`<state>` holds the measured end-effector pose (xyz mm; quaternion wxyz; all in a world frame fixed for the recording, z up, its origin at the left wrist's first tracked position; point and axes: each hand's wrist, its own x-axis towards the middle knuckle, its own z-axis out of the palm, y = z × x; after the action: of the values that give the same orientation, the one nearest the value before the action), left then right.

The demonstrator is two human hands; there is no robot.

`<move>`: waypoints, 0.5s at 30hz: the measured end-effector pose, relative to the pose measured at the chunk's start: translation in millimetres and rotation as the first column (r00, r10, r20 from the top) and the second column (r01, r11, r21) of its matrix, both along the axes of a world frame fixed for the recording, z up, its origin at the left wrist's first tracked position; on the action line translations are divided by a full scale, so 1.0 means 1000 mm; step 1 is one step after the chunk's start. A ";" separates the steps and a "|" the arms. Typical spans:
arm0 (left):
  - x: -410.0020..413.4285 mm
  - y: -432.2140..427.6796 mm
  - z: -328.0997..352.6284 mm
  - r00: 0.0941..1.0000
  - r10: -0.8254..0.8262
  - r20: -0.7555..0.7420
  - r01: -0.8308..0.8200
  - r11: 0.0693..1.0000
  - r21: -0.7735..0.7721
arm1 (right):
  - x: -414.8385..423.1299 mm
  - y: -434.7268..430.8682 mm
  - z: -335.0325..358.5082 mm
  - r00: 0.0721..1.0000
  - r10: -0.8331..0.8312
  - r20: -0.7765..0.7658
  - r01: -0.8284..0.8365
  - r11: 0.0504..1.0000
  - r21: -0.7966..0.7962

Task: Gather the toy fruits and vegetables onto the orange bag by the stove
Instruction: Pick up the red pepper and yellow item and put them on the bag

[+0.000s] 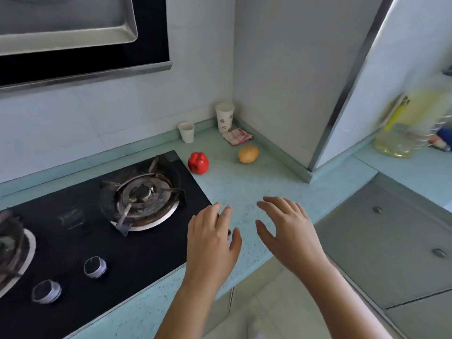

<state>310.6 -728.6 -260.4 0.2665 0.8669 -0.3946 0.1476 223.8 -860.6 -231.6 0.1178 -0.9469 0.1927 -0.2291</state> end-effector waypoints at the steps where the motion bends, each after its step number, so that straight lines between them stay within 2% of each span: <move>1: 0.009 -0.008 -0.002 1.000 0.015 0.001 -0.015 1.000 0.012 | 0.011 -0.010 -0.002 1.000 0.014 -0.006 -0.014 1.000 0.005; 9: 0.092 -0.086 -0.015 0.996 0.079 0.050 -0.083 0.992 0.098 | 0.102 -0.107 -0.016 0.993 0.105 -0.053 -0.104 0.994 0.020; 15: 0.145 -0.123 -0.038 0.982 0.188 0.018 -0.188 0.972 0.139 | 0.157 -0.181 -0.044 0.973 0.150 -0.173 -0.143 0.988 0.052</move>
<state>455.9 -852.1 -298.8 0.1887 0.9166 -0.3209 0.1461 381.0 -1041.4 -276.0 0.1352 -0.9726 0.1365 -0.1310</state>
